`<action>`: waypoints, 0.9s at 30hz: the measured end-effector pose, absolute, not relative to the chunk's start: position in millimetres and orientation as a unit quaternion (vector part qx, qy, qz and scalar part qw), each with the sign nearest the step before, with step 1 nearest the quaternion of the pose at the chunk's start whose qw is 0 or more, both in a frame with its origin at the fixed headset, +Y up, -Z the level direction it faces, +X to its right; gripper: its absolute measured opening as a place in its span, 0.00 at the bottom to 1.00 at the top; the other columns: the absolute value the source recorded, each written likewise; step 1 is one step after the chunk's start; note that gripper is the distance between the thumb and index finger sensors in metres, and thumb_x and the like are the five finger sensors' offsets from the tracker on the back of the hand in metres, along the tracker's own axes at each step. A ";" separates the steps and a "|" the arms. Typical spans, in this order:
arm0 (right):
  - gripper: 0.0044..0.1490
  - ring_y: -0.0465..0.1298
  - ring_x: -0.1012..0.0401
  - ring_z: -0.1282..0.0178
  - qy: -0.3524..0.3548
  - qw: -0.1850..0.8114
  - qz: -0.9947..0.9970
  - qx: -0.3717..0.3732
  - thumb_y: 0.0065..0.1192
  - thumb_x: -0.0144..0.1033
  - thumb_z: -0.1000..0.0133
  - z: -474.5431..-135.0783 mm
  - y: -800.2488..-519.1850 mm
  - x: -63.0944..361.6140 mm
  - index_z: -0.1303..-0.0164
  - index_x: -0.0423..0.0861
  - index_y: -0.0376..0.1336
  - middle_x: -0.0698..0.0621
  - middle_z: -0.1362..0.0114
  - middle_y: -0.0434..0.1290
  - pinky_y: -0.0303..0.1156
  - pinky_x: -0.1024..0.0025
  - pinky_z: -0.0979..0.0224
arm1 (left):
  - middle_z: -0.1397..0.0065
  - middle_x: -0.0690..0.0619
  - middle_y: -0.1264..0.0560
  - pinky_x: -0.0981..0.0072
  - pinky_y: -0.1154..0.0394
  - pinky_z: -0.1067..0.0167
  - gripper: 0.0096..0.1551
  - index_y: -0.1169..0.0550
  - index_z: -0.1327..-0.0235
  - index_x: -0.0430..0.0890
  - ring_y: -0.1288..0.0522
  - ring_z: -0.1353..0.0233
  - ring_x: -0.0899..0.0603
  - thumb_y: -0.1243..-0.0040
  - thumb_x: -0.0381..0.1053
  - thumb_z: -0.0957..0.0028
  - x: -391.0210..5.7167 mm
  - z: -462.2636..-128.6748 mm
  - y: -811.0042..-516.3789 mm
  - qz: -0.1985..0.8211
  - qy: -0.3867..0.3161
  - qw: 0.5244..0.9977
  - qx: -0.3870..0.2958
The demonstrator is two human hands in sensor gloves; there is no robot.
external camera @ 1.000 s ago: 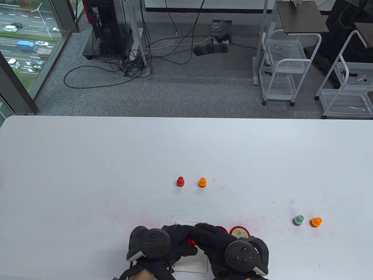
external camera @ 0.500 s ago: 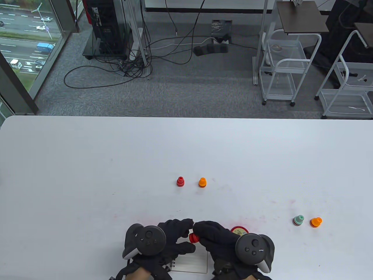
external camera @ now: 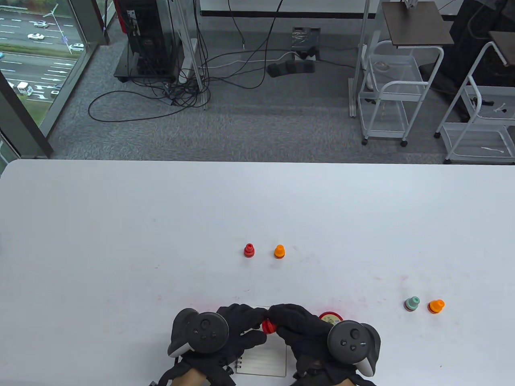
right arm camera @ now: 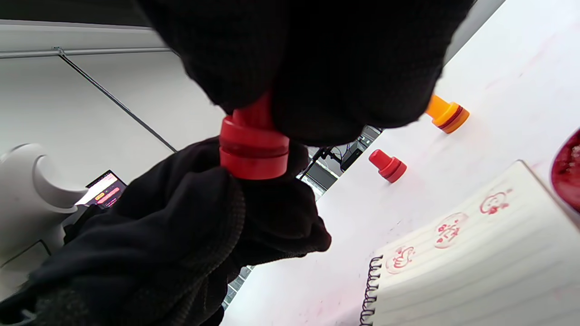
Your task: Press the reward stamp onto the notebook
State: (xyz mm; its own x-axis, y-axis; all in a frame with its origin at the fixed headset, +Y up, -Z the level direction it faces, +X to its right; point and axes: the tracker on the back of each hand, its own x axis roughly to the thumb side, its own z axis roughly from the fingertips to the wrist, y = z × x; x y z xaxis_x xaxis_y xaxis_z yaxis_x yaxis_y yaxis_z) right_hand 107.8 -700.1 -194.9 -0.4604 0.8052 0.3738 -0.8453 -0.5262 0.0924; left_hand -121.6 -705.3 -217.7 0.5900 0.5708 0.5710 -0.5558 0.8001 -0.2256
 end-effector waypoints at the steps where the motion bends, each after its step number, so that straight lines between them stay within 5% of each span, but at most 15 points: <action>1: 0.26 0.84 0.54 0.48 -0.047 0.486 0.852 0.188 0.70 0.29 0.54 -195.1 -700.7 107.4 0.43 0.49 0.73 0.43 0.35 0.79 0.85 0.61 0.44 | 0.39 0.49 0.17 0.38 0.25 0.35 0.35 0.19 0.36 0.45 0.17 0.39 0.40 0.35 0.58 0.56 -121.4 -217.6 -705.2 0.317 -0.325 0.891 -0.012; 8: 0.26 0.84 0.53 0.48 -0.046 0.483 0.854 0.185 0.69 0.29 0.54 -195.2 -703.4 107.4 0.43 0.49 0.72 0.43 0.34 0.78 0.85 0.61 0.44 | 0.38 0.47 0.18 0.37 0.26 0.35 0.35 0.20 0.34 0.42 0.18 0.38 0.39 0.35 0.57 0.53 -120.3 -217.9 -707.8 0.328 -0.324 0.887 -0.033; 17: 0.26 0.83 0.50 0.48 -0.102 0.503 0.849 0.125 0.70 0.30 0.53 -203.3 -683.4 148.1 0.42 0.49 0.73 0.43 0.34 0.78 0.82 0.56 0.45 | 0.21 0.40 0.29 0.31 0.33 0.30 0.46 0.30 0.20 0.46 0.29 0.24 0.30 0.41 0.65 0.51 -146.8 -222.1 -698.7 0.285 -0.305 0.908 -0.042; 27: 0.26 0.82 0.50 0.45 -0.124 0.299 0.944 0.061 0.71 0.28 0.53 -230.4 -642.3 229.3 0.42 0.48 0.73 0.43 0.33 0.78 0.81 0.54 0.41 | 0.13 0.37 0.39 0.26 0.40 0.28 0.49 0.36 0.14 0.49 0.40 0.19 0.24 0.48 0.71 0.48 -180.4 -223.3 -688.5 0.172 -0.252 0.952 -0.012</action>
